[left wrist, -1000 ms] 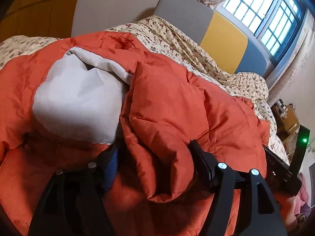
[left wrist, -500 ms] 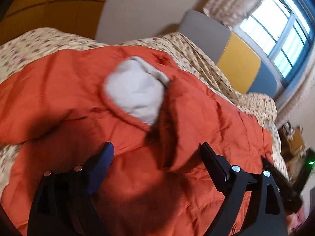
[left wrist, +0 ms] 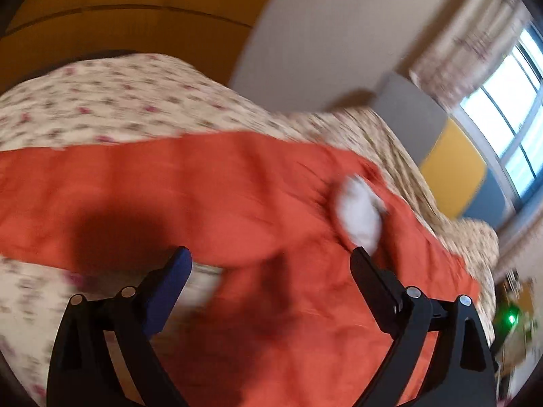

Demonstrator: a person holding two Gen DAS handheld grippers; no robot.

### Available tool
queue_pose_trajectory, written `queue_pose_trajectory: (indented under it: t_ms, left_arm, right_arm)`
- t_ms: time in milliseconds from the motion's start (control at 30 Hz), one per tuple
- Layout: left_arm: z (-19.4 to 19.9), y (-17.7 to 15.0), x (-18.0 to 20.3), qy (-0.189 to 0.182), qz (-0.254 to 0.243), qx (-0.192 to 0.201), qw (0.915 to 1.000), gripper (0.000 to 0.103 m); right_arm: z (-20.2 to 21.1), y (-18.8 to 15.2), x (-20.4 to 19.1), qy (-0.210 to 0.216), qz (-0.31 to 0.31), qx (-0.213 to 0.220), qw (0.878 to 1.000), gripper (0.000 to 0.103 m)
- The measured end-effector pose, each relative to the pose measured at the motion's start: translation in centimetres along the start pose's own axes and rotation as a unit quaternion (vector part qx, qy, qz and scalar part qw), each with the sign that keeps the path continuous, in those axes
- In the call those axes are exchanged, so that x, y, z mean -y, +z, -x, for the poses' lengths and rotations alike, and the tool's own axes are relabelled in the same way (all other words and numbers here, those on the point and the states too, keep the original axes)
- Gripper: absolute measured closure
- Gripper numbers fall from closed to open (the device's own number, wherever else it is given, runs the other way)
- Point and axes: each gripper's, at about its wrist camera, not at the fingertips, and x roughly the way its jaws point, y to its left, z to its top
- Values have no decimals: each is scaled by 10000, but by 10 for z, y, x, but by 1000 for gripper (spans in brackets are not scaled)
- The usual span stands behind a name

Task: Fold large clothes

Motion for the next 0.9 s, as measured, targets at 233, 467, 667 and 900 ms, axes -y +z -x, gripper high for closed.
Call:
queue_pose_trajectory:
  t_ms: [233, 467, 667, 900]
  left_arm:
    - [46, 6, -102, 699, 1434, 379, 9865, 9]
    - [70, -16, -157, 871, 2459, 449, 9643, 15]
    - [69, -19, -176, 672, 2943, 655, 9511, 20]
    - [51, 4, -198, 940, 3429, 955, 9297, 53]
  right_arm:
    - [1, 0, 1, 23, -24, 6, 10000, 58]
    - [2, 1, 2, 23, -29, 10, 10000, 57]
    - [2, 1, 2, 26, -26, 8, 10000, 57]
    - [2, 1, 2, 22, -21, 7, 10000, 57]
